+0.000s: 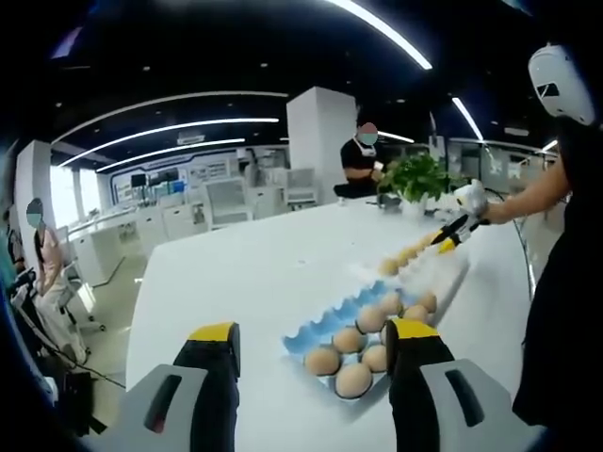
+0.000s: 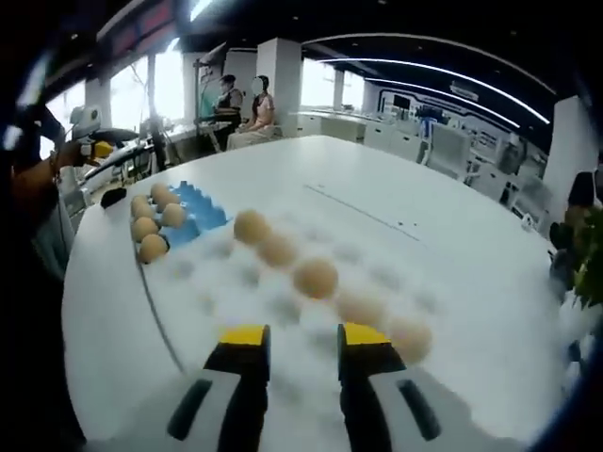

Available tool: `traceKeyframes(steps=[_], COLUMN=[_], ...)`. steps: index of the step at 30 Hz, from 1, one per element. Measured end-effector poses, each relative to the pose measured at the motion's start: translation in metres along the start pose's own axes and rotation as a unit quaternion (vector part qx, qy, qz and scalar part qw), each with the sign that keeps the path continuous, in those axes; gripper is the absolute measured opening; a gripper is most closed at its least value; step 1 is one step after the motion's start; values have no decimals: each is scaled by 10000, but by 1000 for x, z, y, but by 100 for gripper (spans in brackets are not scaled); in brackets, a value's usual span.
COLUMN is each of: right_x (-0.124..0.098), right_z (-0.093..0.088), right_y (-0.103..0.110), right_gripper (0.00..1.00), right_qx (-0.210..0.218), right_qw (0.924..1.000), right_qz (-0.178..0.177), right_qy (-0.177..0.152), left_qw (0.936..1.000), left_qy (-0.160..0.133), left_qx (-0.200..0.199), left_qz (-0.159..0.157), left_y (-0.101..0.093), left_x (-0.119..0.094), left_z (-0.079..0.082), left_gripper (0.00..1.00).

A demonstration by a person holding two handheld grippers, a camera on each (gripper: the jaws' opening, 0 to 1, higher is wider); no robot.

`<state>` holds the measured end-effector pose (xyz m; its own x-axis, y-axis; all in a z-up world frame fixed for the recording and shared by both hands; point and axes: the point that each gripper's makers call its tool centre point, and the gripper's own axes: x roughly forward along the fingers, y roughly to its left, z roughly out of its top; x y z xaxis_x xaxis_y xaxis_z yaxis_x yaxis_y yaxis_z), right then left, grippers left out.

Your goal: Place the egg into an empty slot of the egg tray after lifting it from the table, then release the egg inside the slot.

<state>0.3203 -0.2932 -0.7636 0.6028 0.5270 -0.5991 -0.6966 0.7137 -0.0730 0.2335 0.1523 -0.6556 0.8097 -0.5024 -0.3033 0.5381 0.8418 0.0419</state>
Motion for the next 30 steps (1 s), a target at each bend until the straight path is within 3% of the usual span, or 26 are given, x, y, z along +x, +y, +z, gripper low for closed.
traceKeyframes(steps=[15, 21, 24, 30], right_x=[-14, -10, -9, -8], right_z=[-24, -35, -36, -38], right_y=[-40, -42, -44, -47], right_gripper=[27, 28, 28, 27], right_qx=[203, 104, 538, 653], right_qw=[9979, 9975, 9963, 9960], right_qz=[-563, -510, -449, -326], right_qy=[257, 469, 493, 510], left_qw=[10000, 10000, 10000, 10000], left_qy=[11, 15, 11, 33], left_qx=[-3, -11, -8, -4], left_qz=[11, 17, 15, 11], left_y=[-1, 0, 0, 0], left_x=[-1, -1, -1, -1], left_z=[0, 0, 0, 1], left_gripper=[62, 62, 62, 61])
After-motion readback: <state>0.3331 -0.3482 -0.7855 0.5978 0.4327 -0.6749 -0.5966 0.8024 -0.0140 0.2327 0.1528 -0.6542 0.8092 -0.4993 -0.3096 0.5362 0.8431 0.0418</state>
